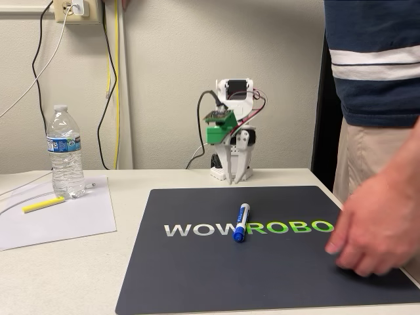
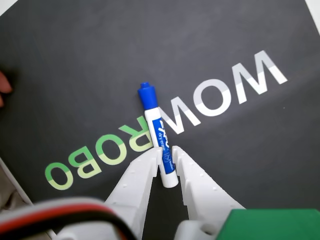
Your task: Pick up the blue marker.
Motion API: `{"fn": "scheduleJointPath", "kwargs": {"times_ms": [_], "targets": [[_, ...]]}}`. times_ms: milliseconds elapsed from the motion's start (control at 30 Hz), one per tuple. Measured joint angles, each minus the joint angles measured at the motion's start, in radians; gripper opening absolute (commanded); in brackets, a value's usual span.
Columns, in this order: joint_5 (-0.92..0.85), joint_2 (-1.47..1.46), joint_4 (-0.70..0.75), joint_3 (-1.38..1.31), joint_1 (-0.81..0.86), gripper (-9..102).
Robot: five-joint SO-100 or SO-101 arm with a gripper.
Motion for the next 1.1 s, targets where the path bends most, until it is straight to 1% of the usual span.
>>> {"fn": "scheduleJointPath", "kwargs": {"times_ms": [267,467,533,800,1100], "targets": [[0.006,-0.091,-0.054,0.0,-0.002,5],[-0.015,-0.132,-0.084,0.0,0.0,19],[-0.023,-0.141,-0.084,0.0,0.005,21],[-0.043,-0.202,-0.083,-0.002,0.009,26],[-0.064,-0.241,-0.071,-0.002,0.011,26]]}}
